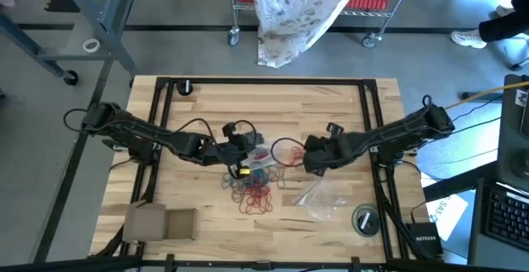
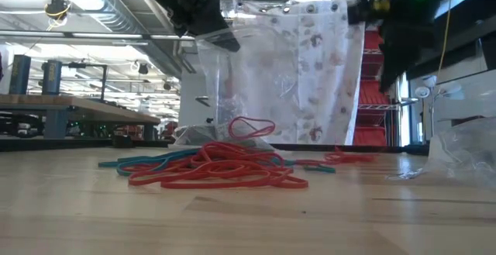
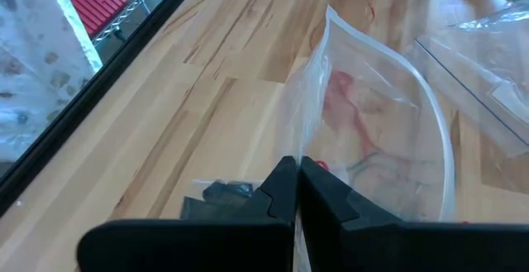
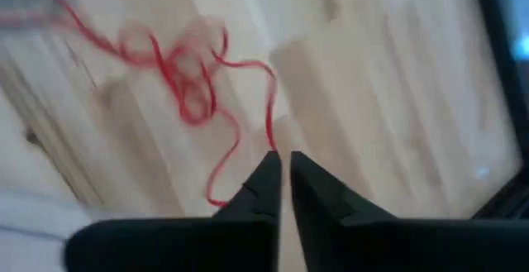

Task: Sort rubber bands
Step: Put the red rubber band into the transparent zip lock bag

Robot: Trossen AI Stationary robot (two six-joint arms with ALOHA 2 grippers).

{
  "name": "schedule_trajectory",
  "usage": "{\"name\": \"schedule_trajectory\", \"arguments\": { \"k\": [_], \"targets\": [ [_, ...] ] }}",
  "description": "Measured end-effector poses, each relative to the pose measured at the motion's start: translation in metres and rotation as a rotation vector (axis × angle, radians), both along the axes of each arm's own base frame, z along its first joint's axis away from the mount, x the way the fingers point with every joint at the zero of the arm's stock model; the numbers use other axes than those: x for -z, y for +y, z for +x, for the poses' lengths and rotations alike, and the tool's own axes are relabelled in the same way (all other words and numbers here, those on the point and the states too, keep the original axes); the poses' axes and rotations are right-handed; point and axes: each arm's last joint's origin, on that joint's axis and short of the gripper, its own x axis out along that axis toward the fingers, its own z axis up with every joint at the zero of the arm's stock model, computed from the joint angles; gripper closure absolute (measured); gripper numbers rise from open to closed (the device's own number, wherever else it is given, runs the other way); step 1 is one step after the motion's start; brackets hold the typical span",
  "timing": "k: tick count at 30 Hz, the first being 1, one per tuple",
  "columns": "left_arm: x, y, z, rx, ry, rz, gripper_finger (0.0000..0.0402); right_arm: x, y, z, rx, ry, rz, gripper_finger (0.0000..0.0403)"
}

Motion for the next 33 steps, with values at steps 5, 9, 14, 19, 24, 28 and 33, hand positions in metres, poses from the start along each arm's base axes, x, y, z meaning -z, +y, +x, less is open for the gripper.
{"name": "schedule_trajectory", "arguments": {
  "k": [5,9,14,19,24,28,33],
  "targets": [
    [0.0,0.0,0.0,0.003,-0.002,-0.003,0.0401,-0.004,-0.003,-0.005,-0.036,-0.017,0.066,0.0292],
    [0.0,0.0,0.0,0.005,-0.004,-0.018,0.0401,-0.012,0.002,0.008,-0.2,-0.145,0.133,0.0238],
    [0.0,0.0,0.0,0.005,-0.004,-0.018,0.0401,-0.009,-0.003,0.029,-0.342,-0.225,0.144,0.0217],
    [0.0,0.0,0.0,0.006,-0.003,-0.017,0.0401,0.008,-0.016,0.044,-0.361,-0.187,0.168,0.0228],
    [0.0,0.0,0.0,0.005,-0.002,-0.018,0.0401,0.025,-0.028,0.051,-0.31,-0.133,0.201,0.0247],
    [0.0,0.0,0.0,0.005,-0.002,-0.019,0.0401,0.035,-0.041,0.056,-0.251,-0.196,0.27,0.0264],
    [0.001,0.0,0.0,0.004,0.0,-0.019,0.0401,0.063,-0.055,0.043,-0.116,-0.22,0.33,0.0281]
  ]
}}
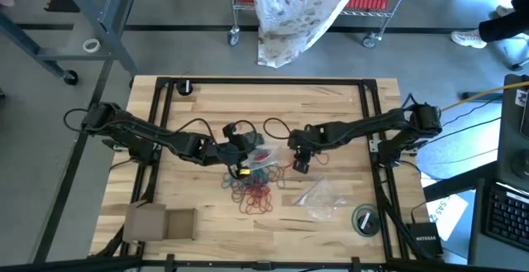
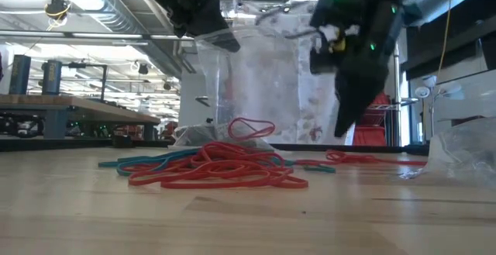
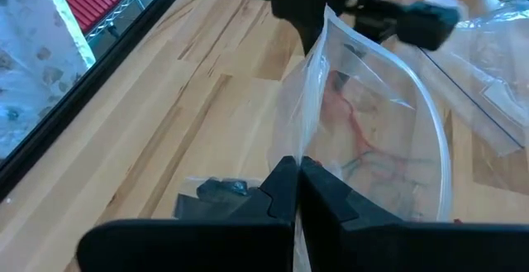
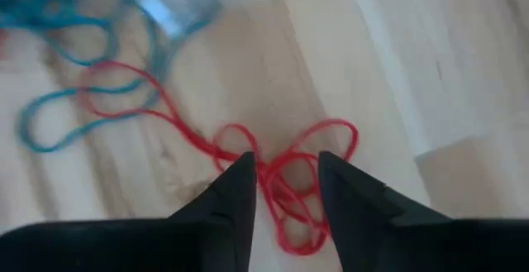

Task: Sort rubber bands
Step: Put the red rubber band into the transparent zip lock bag

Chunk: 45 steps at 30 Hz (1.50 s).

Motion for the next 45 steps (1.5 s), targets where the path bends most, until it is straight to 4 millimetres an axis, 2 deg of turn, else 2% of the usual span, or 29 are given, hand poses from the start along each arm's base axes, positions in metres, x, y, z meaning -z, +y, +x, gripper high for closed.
{"name": "schedule_trajectory", "arguments": {
  "k": [6,13,16,18,21,24,27,30,32,37,45],
  "targets": [
    [0.0,0.0,0.0,0.0,-0.002,-0.001,0.0401,0.02,-0.002,-0.005,0.085,-0.114,0.054,0.0285],
    [0.0,0.0,0.0,-0.001,-0.005,-0.001,0.0401,0.029,-0.002,-0.006,0.131,-0.194,0.043,0.0291],
    [0.0,0.0,0.0,-0.001,-0.005,-0.001,0.0401,0.029,-0.002,-0.003,0.131,-0.239,0.041,0.0316],
    [0.0,0.0,0.0,-0.001,-0.005,-0.002,0.0401,0.03,-0.002,-0.004,0.135,-0.236,0.032,0.0347],
    [0.0,0.0,0.0,-0.001,-0.005,-0.001,0.0401,0.026,-0.002,-0.003,0.116,-0.256,0.021,0.0393],
    [0.0,0.0,0.0,-0.001,-0.005,-0.001,0.0401,0.015,0.0,-0.005,0.099,-0.292,0.031,0.0394],
    [0.0,0.0,0.0,-0.001,-0.004,-0.001,0.0401,-0.005,0.004,-0.01,0.081,-0.369,0.04,0.0401],
    [0.0,0.0,0.0,-0.002,-0.005,-0.002,0.0401,-0.023,0.006,-0.017,0.096,-0.411,0.058,0.0399],
    [0.0,0.0,0.0,-0.004,-0.007,-0.006,0.0401,-0.023,0.005,-0.024,0.143,-0.364,0.071,0.0398],
    [0.0,0.0,0.0,-0.007,-0.01,-0.01,0.0401,-0.008,0.004,-0.024,0.292,-0.287,0.102,0.0389],
    [0.0,0.0,0.0,-0.007,-0.011,-0.01,0.0401,0.022,0.002,-0.013,0.334,-0.208,0.127,0.0309]
  ]
}}
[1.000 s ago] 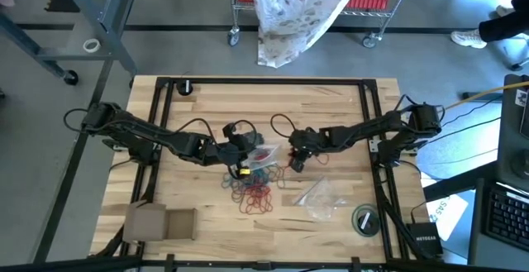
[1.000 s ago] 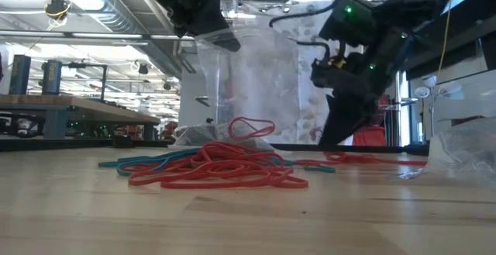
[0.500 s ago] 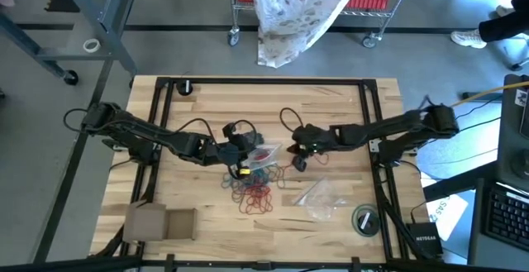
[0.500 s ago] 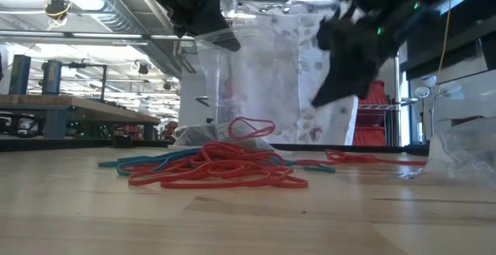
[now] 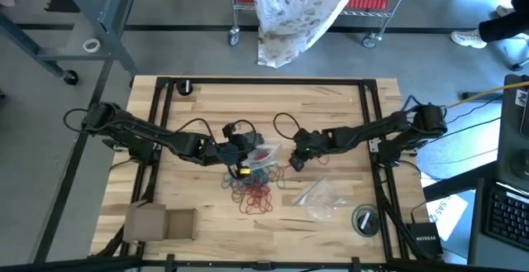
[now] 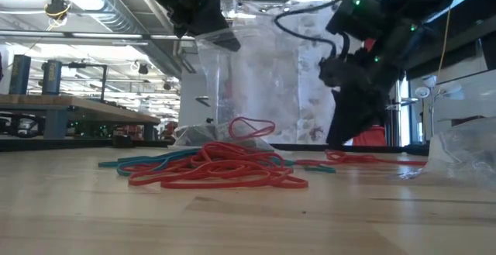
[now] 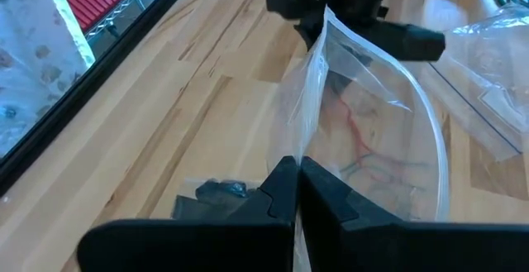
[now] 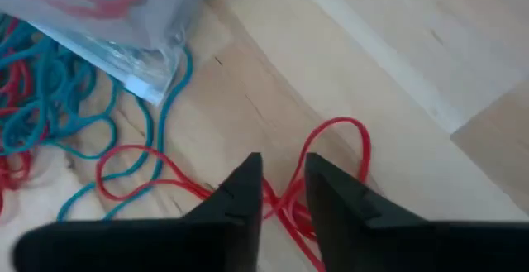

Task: Sort rubber bands
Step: Put the red rubber band into the transparent zip lock bag

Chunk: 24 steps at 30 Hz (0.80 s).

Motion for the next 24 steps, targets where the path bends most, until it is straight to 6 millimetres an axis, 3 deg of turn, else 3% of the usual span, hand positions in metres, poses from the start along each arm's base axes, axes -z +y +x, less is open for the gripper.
{"name": "schedule_trajectory", "arguments": {
  "k": [4,8,15,19,24],
  "targets": [
    [0.0,0.0,0.0,0.001,0.002,0.002,0.0401,0.003,-0.001,0.003,0.014,-0.015,-0.007,0.028],
    [-0.001,0.0,0.0,0.001,-0.007,0.0,0.0401,0.008,-0.002,0.005,0.02,-0.002,-0.011,0.0276],
    [0.0,0.0,0.0,0.0,-0.004,-0.001,0.0401,0.019,-0.002,0.011,-0.015,-0.01,-0.021,0.0322],
    [0.0,0.0,0.0,0.0,-0.003,-0.001,0.0401,0.008,-0.001,0.014,-0.064,-0.081,-0.048,0.039],
    [0.0,0.0,0.0,0.0,-0.001,-0.001,0.0401,-0.025,0.0,0.011,-0.113,-0.154,-0.08,0.0391]
  ]
}}
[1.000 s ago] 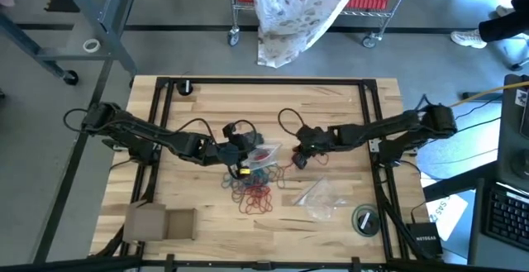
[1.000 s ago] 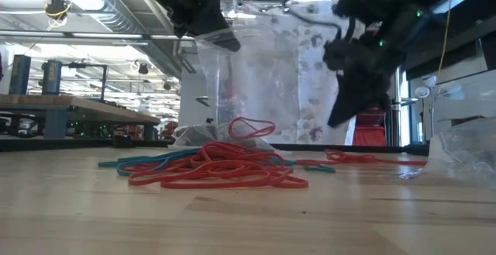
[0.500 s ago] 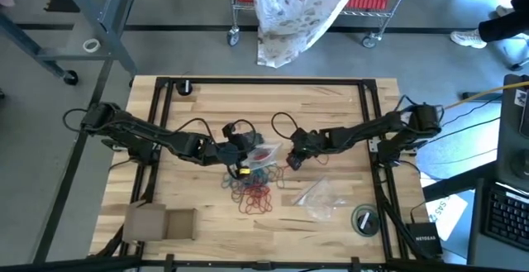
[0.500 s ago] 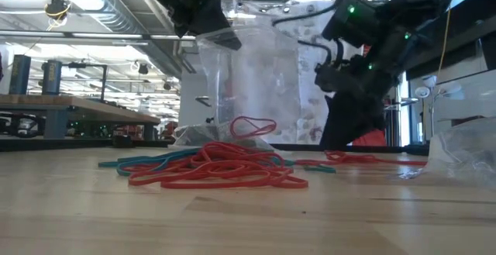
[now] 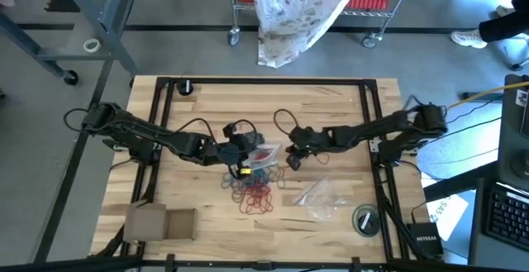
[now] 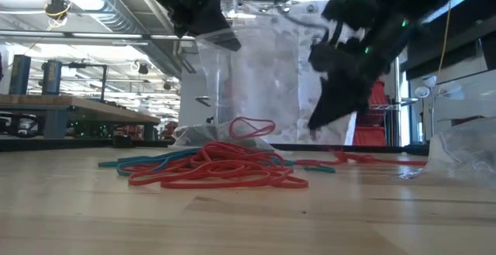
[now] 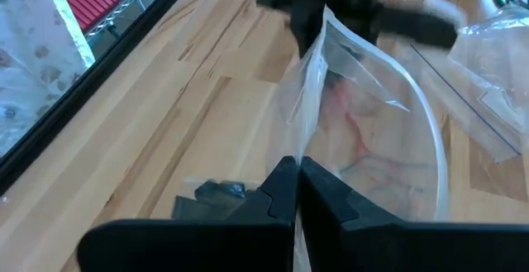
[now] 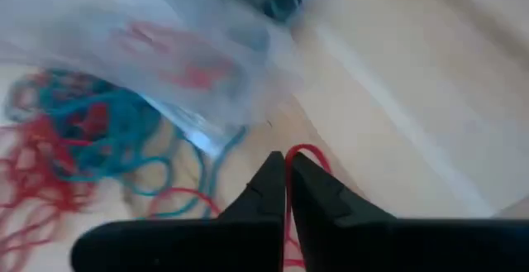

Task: Sort rubber bands
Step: Put the red rubber band into the transparent zip lock bag

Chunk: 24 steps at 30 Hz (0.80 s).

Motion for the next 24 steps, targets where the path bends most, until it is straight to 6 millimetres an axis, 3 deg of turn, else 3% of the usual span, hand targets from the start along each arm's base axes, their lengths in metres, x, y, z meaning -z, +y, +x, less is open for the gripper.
{"name": "schedule_trajectory", "arguments": {
  "k": [14,18,24],
  "targets": [
    [0.0,0.0,0.0,0.002,0.001,0.003,0.0401,-0.145,0.039,-0.028,-0.262,-0.289,-0.237,0.0401],
    [0.0,0.0,0.0,0.003,0.0,0.002,0.0401,-0.173,0.041,-0.036,-0.239,-0.271,-0.36,0.0401],
    [0.0,-0.001,0.0,0.009,0.003,-0.002,0.0401,-0.191,0.029,-0.052,-0.03,-0.086,-0.556,0.0401]
  ]
}}
